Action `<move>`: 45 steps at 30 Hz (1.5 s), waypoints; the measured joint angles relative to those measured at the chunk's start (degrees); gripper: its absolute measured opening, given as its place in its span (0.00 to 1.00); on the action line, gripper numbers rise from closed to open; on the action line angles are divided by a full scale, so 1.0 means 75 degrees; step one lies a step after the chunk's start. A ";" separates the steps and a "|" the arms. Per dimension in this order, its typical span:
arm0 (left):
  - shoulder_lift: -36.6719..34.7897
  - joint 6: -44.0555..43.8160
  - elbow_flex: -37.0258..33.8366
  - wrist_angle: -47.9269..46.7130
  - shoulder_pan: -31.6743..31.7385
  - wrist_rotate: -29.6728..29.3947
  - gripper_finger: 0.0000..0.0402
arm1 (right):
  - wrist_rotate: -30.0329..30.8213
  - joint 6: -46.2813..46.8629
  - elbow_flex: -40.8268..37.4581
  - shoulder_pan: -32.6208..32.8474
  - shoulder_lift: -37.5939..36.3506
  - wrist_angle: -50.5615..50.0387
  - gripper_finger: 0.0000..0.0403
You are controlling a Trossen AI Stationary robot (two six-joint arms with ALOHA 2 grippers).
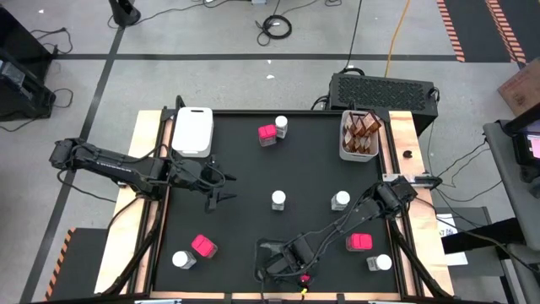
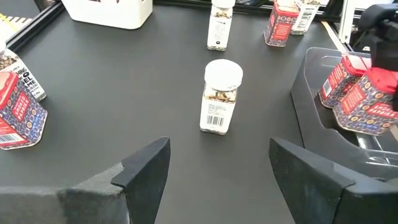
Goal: Sort spices by type
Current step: Put the red seasoning can into the black bin
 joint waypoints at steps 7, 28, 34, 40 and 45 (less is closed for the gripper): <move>0.0002 -0.0002 0.0000 0.0000 -0.0002 0.0000 0.69 | 0.0022 0.0196 -0.0003 0.0002 0.0060 -0.0006 0.56; 0.0002 0.0039 0.0000 0.0000 -0.0002 -0.0001 0.69 | 0.0221 0.0270 -0.0003 0.0003 0.0058 -0.0038 0.68; 0.0000 0.0050 0.0000 0.0000 0.0000 -0.0003 0.69 | 0.0643 0.0177 -0.0003 0.0057 -0.0083 -0.0230 0.68; 0.0003 0.0050 0.0000 -0.0001 -0.0002 -0.0003 0.69 | 0.0682 0.0177 -0.0006 0.0188 -0.0104 -0.0571 0.68; 0.0002 0.0055 0.0000 -0.0001 -0.0002 -0.0003 0.69 | 0.1236 0.0252 0.0395 0.0291 -0.0119 -0.0817 0.68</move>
